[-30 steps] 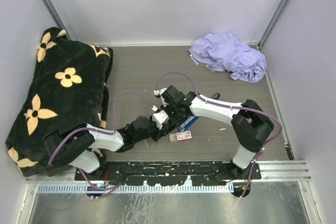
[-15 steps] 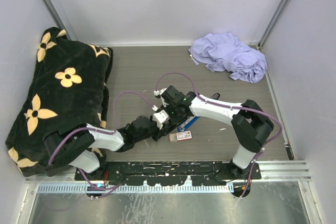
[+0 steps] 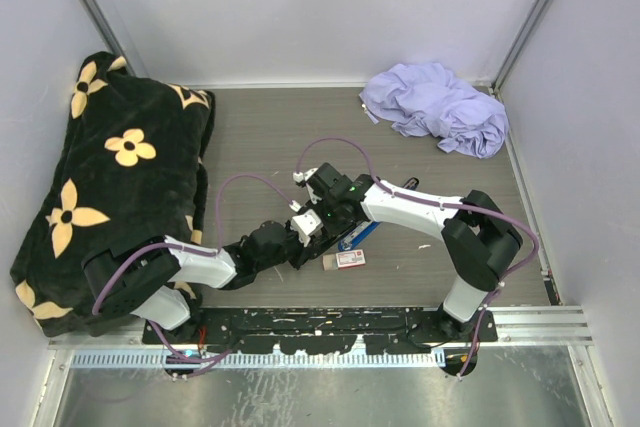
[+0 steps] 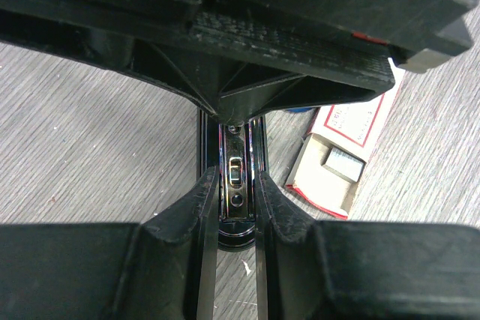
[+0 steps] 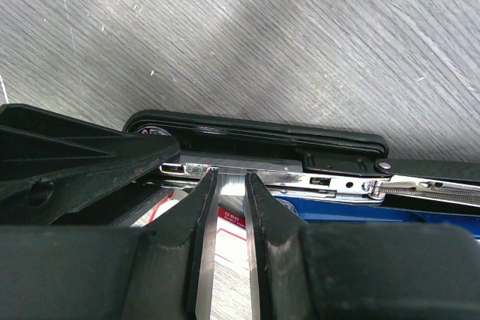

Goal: Load the staples into the stapler
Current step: Install the staple into the stapler.

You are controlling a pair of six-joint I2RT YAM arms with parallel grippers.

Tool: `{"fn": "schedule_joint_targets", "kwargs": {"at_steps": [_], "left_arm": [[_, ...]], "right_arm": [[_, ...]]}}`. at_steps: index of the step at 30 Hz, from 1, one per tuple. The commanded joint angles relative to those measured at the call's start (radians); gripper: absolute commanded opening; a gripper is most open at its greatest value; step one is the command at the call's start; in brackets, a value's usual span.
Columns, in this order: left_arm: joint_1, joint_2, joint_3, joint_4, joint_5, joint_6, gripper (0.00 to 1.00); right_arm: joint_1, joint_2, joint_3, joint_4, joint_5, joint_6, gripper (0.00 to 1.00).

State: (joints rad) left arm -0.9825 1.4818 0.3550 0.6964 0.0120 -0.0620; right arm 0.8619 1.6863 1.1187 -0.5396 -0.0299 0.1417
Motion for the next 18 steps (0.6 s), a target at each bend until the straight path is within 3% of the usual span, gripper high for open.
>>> {"fn": "schedule_joint_targets", "kwargs": {"at_steps": [1,18], "left_arm": [[-0.013,-0.003,0.023,0.014,0.018,0.01,0.13],[-0.013,-0.004,0.025,0.01,0.018,0.01,0.12]], "right_arm": [[0.006,-0.019,0.03,0.016,0.002,0.008,0.2],[0.006,0.005,0.013,0.038,-0.002,0.011,0.2]]}}
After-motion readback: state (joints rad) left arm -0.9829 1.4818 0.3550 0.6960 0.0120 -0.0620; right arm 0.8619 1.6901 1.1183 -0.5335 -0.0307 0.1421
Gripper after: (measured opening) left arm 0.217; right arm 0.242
